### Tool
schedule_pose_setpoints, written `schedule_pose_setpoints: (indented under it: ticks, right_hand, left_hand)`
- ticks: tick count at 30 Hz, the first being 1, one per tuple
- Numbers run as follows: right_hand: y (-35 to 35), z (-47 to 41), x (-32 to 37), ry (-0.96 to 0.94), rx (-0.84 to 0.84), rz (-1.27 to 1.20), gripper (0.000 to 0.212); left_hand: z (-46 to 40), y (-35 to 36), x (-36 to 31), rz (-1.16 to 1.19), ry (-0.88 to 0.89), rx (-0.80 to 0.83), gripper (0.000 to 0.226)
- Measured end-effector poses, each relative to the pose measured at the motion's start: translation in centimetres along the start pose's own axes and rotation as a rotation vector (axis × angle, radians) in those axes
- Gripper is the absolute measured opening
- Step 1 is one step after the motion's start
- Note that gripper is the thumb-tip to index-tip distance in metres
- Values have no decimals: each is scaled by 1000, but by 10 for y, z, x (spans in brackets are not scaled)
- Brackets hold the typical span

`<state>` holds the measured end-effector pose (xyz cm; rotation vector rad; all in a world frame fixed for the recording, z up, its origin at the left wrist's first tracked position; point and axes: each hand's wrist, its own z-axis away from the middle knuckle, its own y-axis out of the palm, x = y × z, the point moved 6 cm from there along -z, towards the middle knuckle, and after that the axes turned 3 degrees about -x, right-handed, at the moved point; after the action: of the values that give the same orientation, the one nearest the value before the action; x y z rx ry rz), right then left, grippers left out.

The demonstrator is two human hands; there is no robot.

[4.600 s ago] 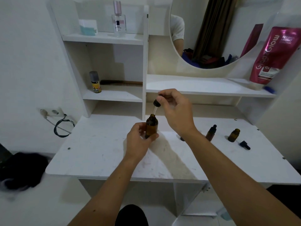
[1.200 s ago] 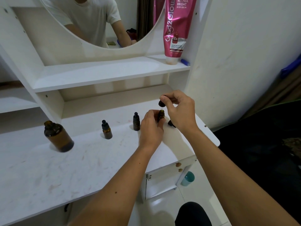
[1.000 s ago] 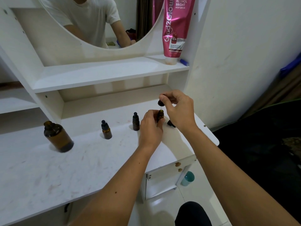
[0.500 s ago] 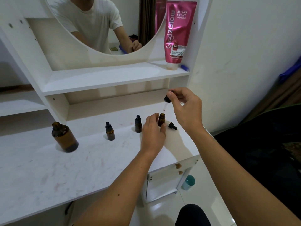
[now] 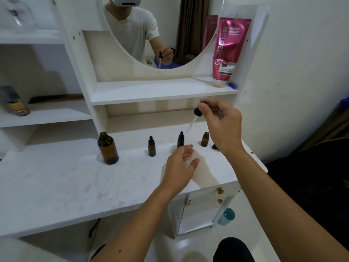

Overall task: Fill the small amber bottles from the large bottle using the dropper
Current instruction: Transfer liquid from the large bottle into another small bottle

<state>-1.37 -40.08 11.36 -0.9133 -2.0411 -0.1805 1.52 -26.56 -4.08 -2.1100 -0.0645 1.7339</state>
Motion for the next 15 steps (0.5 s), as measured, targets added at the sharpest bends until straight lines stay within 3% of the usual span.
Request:
schedule_pose_setpoints:
  ticks: [8,15]
  right_hand:
    - [64,24,43,-25,104,-152,17]
    - [128,40,71,-12,192,-247,18]
  left_hand:
    - [31,-106,28,36,-2,-168,36]
    - [53,-189,52,-24,-102,-385,31]
